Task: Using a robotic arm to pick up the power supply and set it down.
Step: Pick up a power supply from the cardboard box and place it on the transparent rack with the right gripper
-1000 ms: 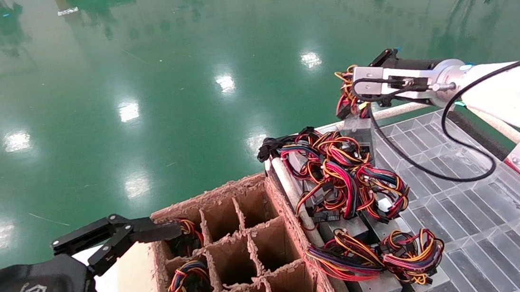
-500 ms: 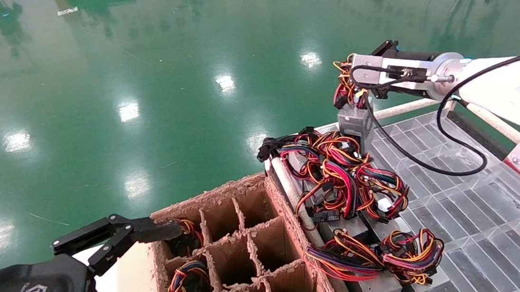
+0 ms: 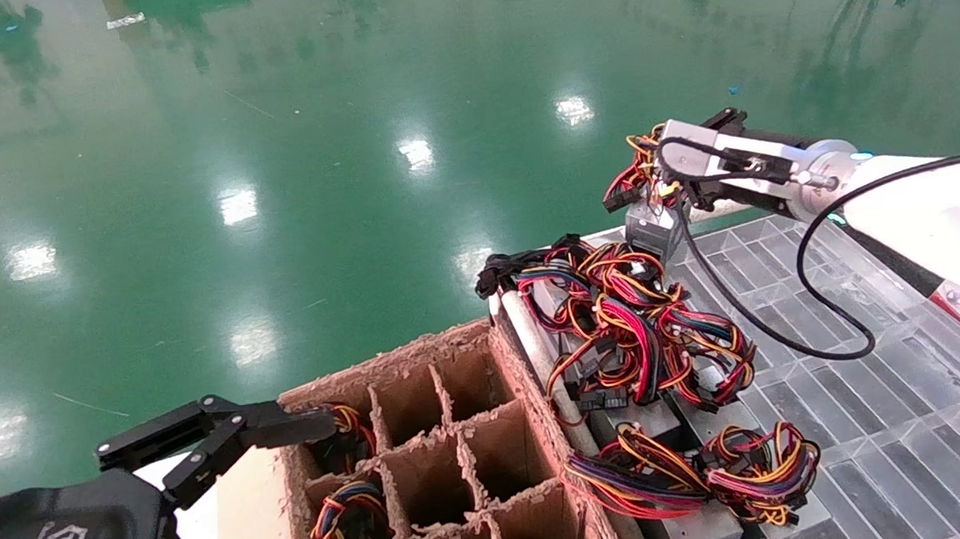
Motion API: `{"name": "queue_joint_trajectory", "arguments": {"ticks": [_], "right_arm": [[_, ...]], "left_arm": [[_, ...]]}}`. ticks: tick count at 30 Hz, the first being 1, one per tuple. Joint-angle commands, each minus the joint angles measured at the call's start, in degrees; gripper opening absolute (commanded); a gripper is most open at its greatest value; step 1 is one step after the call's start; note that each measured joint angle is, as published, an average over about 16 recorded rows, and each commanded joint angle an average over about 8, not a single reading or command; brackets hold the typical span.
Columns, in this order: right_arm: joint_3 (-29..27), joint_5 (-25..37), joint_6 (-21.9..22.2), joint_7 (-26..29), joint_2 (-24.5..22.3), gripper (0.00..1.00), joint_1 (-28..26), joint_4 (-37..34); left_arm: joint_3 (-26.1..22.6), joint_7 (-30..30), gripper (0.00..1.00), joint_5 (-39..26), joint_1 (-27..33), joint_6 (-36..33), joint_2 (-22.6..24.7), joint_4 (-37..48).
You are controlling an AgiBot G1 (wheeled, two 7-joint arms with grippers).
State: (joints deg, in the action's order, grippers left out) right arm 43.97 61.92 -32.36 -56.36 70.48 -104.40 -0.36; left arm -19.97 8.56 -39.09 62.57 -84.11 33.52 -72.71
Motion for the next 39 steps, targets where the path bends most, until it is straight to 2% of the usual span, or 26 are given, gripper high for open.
{"name": "queue_joint_trajectory", "arguments": {"ticks": [1, 19, 29, 39], "right_arm": [[-0.4, -0.6, 0.1, 0.3, -0.3, 0.00, 0.2, 0.0], [0.0, 0.0, -6.9, 0.6, -6.2, 0.00, 0.7, -0.1], [0.5, 0.7, -7.4, 0.6, -7.5, 0.00, 1.2, -0.2], [0.4, 0.6, -4.8, 0.6, -7.5, 0.00, 1.2, -0.2]], "left_arm": [[0.0, 0.0, 1.00, 0.0, 0.0, 0.0, 0.0, 0.0], [0.0, 0.0, 1.00, 0.0, 0.0, 0.0, 0.0, 0.0], [0.0, 0.0, 1.00, 0.0, 0.0, 0.0, 0.0, 0.0], [0.0, 0.0, 1.00, 0.0, 0.0, 0.0, 0.0, 0.0]]}}
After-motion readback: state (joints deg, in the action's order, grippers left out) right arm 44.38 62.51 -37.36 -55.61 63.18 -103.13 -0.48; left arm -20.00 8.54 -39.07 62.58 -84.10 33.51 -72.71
